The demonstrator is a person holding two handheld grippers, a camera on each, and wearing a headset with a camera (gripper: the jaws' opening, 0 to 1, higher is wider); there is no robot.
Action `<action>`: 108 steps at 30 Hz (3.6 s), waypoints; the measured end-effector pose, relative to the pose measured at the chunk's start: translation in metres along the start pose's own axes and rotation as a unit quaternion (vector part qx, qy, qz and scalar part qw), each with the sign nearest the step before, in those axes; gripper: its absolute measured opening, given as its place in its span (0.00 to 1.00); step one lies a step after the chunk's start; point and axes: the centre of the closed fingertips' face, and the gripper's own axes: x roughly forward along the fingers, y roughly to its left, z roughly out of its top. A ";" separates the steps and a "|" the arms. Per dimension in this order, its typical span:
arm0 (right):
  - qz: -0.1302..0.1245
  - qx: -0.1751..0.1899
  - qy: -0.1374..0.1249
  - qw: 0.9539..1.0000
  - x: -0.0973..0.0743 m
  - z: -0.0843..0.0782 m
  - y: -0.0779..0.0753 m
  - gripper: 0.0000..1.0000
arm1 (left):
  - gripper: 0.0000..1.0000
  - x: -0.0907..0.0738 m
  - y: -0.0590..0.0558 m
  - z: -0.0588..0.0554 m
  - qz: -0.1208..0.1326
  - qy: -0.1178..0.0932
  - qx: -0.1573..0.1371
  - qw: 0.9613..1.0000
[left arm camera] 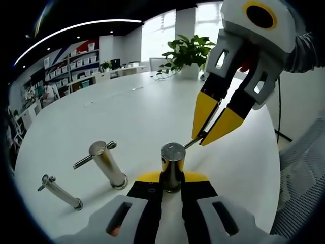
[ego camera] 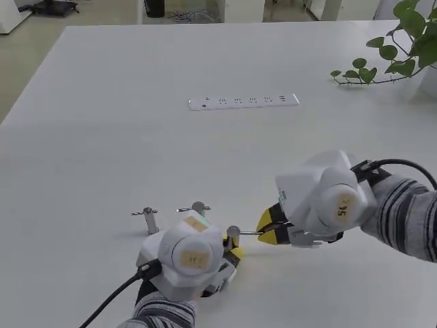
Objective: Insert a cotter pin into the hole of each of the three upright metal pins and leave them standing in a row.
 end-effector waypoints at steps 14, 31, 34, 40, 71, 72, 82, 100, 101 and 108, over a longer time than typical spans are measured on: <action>-0.011 0.000 -0.012 1.000 0.009 0.012 -0.003 0.00 | 0.10 0.000 0.000 -0.001 0.008 -0.004 -0.018 1.000; -0.038 0.048 -0.034 0.998 -0.005 0.020 -0.007 0.04 | 0.10 -0.001 0.001 -0.002 0.033 -0.006 -0.041 0.999; -0.034 0.057 -0.034 0.997 -0.006 0.018 -0.004 0.00 | 0.10 -0.001 0.001 -0.002 0.038 -0.005 -0.039 0.999; -0.033 0.075 -0.039 0.996 -0.003 0.017 -0.004 0.00 | 0.10 -0.001 0.002 -0.003 0.043 -0.005 -0.044 0.998; -0.046 0.061 -0.033 0.997 -0.001 0.020 -0.006 0.00 | 0.11 0.000 0.003 -0.004 0.049 -0.007 -0.068 0.996; -0.048 0.063 -0.033 0.996 -0.001 0.019 -0.006 0.00 | 0.11 0.000 0.003 -0.004 0.050 -0.007 -0.072 0.996; -0.054 0.063 -0.024 0.996 0.003 0.017 -0.005 0.00 | 0.23 -0.007 0.005 -0.009 0.051 0.003 -0.069 0.996; -0.045 0.156 -0.054 0.985 0.003 0.025 -0.008 0.22 | 0.45 -0.043 0.004 0.003 0.024 -0.027 -0.066 0.997; -0.043 0.163 -0.059 0.984 0.004 0.027 -0.008 0.22 | 0.47 -0.045 0.004 0.004 0.024 -0.027 -0.065 0.997; -0.031 0.185 -0.068 0.980 0.014 0.033 -0.010 0.20 | 0.54 -0.063 0.004 0.006 0.021 -0.036 -0.055 0.998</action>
